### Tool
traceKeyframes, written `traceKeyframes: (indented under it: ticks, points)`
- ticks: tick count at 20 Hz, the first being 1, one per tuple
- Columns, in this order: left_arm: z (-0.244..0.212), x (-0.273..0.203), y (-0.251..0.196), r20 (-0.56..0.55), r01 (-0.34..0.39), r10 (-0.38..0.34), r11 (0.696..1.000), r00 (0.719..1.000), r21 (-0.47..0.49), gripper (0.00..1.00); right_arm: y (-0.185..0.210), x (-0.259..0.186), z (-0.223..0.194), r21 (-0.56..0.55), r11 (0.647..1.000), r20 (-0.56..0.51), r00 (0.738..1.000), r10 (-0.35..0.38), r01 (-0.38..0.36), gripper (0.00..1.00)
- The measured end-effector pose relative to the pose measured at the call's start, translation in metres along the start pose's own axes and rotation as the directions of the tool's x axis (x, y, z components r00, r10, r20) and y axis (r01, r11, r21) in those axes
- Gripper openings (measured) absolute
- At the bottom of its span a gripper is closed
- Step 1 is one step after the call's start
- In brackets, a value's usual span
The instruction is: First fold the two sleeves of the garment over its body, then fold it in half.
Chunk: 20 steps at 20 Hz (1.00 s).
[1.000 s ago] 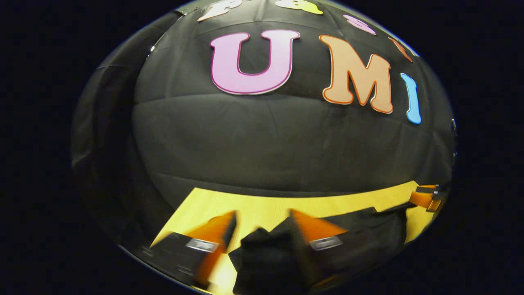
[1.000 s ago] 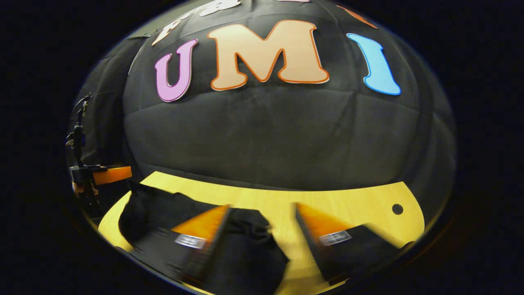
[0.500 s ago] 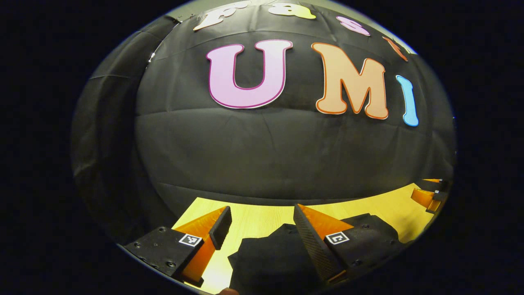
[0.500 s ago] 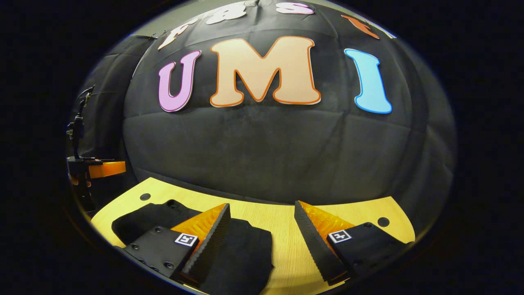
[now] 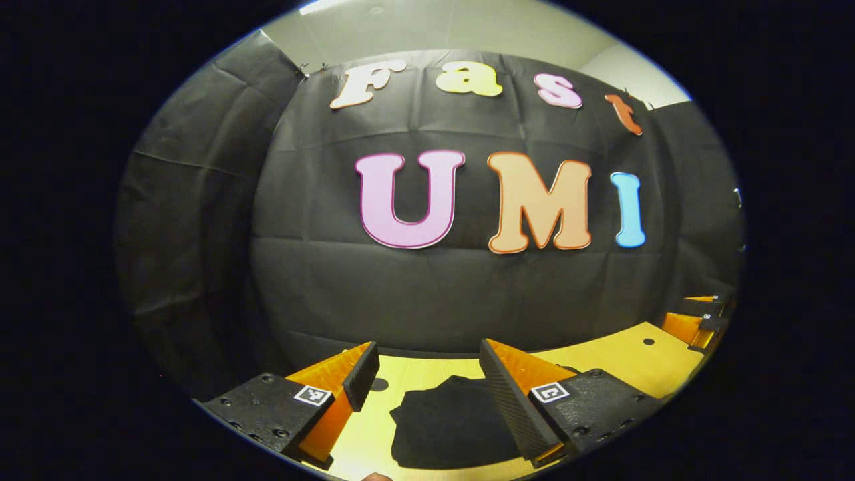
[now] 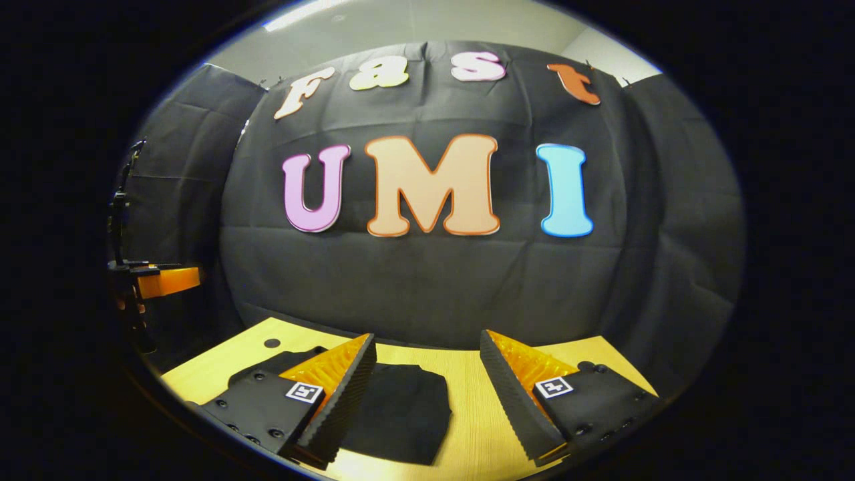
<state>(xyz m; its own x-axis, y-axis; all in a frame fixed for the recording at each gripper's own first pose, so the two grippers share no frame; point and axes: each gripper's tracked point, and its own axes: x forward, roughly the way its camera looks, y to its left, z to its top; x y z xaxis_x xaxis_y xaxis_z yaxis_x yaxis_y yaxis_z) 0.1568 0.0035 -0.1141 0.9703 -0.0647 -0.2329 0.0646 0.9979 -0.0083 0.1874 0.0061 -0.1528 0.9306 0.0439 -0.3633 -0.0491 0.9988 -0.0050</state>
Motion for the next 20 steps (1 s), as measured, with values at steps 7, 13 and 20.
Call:
traceKeyframes:
  ticks: [7,13,20]
  points:
    - [0.009,-0.119,0.03,0.048,-0.053,0.05,0.997,0.998,0.063,0.96,0.024,-0.135,-0.017,0.008,1.0,0.047,0.999,-0.001,0.001,0.98]
    - [0.009,-0.191,0.031,0.068,-0.059,0.055,0.996,0.996,0.065,0.96,0.039,-0.21,-0.033,0.031,1.0,0.064,0.998,-0.004,0.002,0.96]
    - [0.036,-0.236,0.027,0.13,-0.043,0.033,0.996,0.991,0.077,0.96,0.05,-0.257,-0.029,0.052,0.999,0.078,0.997,0.009,-0.013,0.96]
